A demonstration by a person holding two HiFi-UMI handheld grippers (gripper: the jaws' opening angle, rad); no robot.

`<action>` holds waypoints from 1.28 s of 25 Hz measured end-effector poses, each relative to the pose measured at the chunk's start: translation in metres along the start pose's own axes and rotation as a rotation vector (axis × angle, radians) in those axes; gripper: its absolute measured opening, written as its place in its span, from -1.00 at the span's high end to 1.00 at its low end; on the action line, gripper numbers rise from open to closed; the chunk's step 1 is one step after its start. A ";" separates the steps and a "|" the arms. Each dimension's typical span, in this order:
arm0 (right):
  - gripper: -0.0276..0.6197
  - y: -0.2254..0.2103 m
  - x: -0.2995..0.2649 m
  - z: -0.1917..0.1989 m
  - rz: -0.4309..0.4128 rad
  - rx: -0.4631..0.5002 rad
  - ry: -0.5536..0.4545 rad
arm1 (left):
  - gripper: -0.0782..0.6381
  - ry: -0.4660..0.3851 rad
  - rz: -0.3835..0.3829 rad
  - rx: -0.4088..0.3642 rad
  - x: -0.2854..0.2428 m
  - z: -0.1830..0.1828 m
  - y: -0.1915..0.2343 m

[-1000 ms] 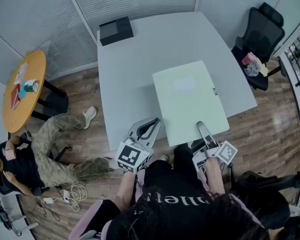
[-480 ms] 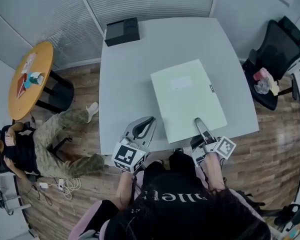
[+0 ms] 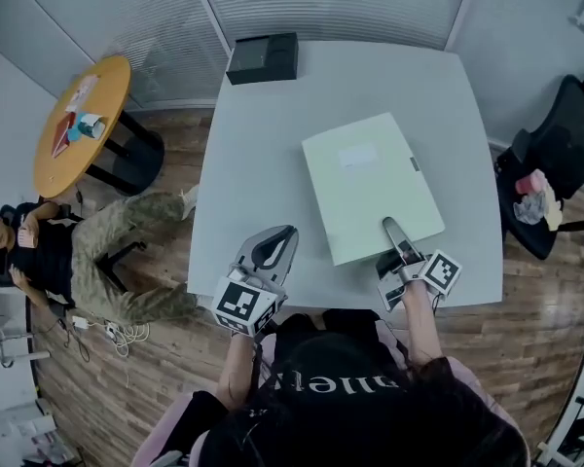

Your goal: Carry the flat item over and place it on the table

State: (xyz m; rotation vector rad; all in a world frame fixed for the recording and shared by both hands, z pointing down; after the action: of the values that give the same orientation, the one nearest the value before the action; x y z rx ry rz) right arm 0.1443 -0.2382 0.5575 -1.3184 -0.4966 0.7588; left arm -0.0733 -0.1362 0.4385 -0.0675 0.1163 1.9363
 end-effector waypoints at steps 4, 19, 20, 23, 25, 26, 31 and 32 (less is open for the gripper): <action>0.00 -0.010 -0.039 -0.014 0.019 -0.031 0.070 | 0.68 0.014 -0.069 -0.009 -0.006 0.000 0.005; 0.00 -0.039 -0.178 -0.027 0.069 0.004 0.247 | 0.68 0.067 -0.239 0.010 0.016 -0.004 0.013; 0.00 -0.039 -0.184 -0.026 0.066 -0.004 0.251 | 0.68 0.073 -0.250 0.011 0.019 -0.003 0.015; 0.00 -0.041 -0.195 -0.025 0.066 -0.017 0.239 | 0.68 0.084 -0.266 0.016 0.024 0.003 0.019; 0.00 -0.043 -0.201 -0.031 0.086 -0.018 0.199 | 0.68 0.086 -0.268 0.019 0.025 0.006 0.021; 0.00 -0.045 -0.204 -0.034 0.104 -0.019 0.172 | 0.68 0.085 -0.268 0.020 0.025 0.006 0.023; -0.06 -0.055 -0.220 -0.054 0.202 0.014 0.071 | 0.68 0.067 -0.262 0.020 0.029 0.001 0.033; -0.06 -0.055 -0.224 -0.057 0.208 0.029 0.065 | 0.68 0.068 -0.261 0.019 0.030 0.001 0.034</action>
State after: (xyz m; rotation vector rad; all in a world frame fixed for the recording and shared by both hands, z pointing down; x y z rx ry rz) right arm 0.0470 -0.4452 0.6201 -1.3767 -0.2984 0.8886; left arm -0.1161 -0.1206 0.4385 -0.1302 0.1629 1.6727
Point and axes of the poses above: the fingertips, and each gripper's own axes: x backward along the fingers, y to its left, z out of its underside, the point moved 3 cm from there along x, backward along the fingers, and after that the axes turned 9 degrees about -y, right-handed, at the moved point
